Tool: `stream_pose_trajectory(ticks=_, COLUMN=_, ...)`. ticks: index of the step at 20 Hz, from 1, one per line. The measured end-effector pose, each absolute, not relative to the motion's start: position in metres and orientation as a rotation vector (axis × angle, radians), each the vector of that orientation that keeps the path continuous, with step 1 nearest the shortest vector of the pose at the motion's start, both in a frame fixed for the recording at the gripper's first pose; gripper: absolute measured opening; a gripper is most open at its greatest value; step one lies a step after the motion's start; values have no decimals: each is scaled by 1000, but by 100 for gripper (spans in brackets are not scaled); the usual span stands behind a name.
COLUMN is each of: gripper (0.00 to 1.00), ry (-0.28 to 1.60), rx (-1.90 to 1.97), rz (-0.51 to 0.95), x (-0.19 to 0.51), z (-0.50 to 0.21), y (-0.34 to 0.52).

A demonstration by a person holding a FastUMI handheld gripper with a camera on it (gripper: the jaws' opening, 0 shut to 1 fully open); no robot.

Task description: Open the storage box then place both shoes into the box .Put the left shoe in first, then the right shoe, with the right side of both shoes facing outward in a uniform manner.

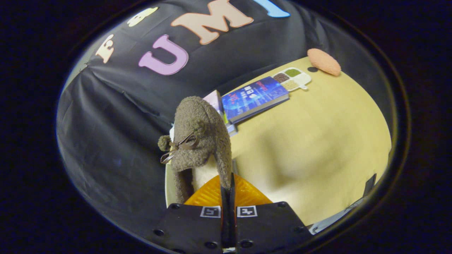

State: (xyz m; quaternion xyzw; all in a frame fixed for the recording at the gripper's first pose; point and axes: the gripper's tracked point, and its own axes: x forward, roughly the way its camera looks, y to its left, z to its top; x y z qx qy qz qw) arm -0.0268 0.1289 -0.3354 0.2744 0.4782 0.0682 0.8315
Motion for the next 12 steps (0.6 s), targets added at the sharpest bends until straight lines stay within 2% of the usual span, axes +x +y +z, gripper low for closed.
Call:
stream_pose_trajectory(ticks=6, gripper=3, ry=1059, rx=548, rz=226, x=-41, z=-346, y=201)
stream_pose_trajectory(ticks=12, gripper=3, ry=1125, rx=503, rz=210, x=-68, z=-380, y=228)
